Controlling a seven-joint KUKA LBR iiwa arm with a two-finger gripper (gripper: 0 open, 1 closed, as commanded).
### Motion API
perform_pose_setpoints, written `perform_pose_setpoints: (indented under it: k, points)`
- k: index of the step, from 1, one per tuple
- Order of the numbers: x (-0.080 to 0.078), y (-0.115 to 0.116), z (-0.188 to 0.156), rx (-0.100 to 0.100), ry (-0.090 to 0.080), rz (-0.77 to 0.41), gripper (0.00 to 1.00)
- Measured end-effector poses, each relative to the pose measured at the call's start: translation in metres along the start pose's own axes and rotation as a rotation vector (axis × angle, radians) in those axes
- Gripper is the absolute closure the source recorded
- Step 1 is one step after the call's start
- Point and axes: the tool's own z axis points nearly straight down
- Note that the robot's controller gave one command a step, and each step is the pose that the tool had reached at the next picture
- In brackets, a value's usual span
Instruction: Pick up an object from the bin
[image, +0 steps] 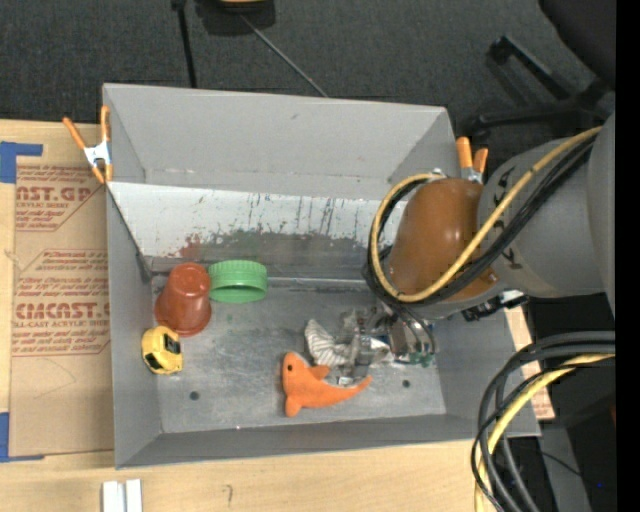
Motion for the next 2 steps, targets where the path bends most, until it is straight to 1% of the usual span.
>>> perform_pose_setpoints:
  k: [2]
  points:
    - [0.0, 0.0002, -0.0101, 0.0, 0.0, 0.0, 1.0]
